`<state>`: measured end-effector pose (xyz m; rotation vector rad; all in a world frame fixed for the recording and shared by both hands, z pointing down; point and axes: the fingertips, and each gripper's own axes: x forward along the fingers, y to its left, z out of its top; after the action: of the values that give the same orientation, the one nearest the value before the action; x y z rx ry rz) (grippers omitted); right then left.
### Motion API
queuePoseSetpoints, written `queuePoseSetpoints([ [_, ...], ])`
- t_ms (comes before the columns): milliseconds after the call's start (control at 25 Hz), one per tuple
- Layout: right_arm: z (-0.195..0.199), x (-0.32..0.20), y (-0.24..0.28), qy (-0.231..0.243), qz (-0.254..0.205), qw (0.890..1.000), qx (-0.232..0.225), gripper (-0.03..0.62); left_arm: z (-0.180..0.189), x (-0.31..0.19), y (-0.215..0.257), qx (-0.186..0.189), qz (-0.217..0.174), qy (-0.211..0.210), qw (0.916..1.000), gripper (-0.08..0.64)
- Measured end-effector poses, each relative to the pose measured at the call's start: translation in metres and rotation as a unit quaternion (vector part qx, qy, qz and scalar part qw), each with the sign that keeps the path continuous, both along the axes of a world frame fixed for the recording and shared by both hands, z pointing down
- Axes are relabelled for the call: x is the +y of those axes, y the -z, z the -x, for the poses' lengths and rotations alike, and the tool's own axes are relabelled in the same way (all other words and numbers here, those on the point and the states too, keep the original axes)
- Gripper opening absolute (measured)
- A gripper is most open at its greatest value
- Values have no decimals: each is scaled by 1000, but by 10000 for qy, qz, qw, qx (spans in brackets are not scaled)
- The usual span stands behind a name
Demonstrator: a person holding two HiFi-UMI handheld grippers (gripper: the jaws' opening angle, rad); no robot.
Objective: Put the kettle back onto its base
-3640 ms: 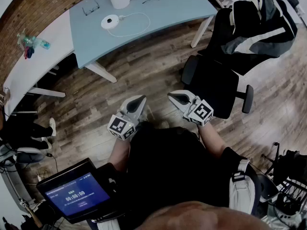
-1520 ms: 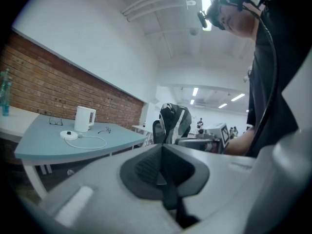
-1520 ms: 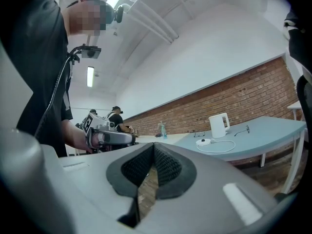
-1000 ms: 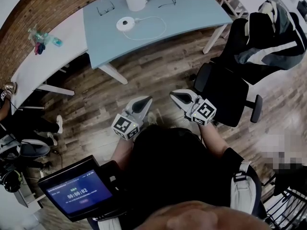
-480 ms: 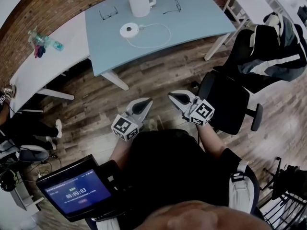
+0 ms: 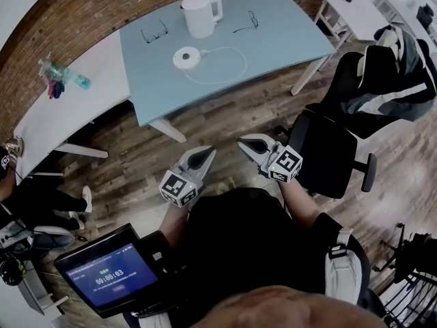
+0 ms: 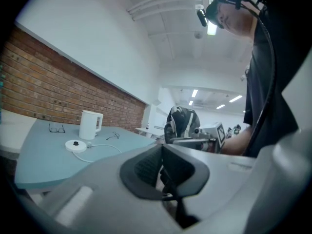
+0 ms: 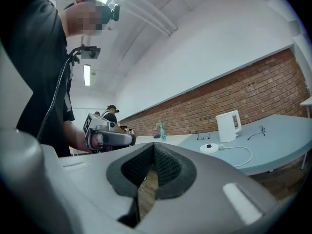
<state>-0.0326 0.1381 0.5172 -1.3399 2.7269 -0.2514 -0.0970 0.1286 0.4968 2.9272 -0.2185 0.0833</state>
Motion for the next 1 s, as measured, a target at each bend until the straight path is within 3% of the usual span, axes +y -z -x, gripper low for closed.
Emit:
queuePoseSetpoints([
  [1000, 41, -63, -3, 2, 26, 9999, 169, 3, 37, -54, -4, 125, -55, -200, 9997, 2],
])
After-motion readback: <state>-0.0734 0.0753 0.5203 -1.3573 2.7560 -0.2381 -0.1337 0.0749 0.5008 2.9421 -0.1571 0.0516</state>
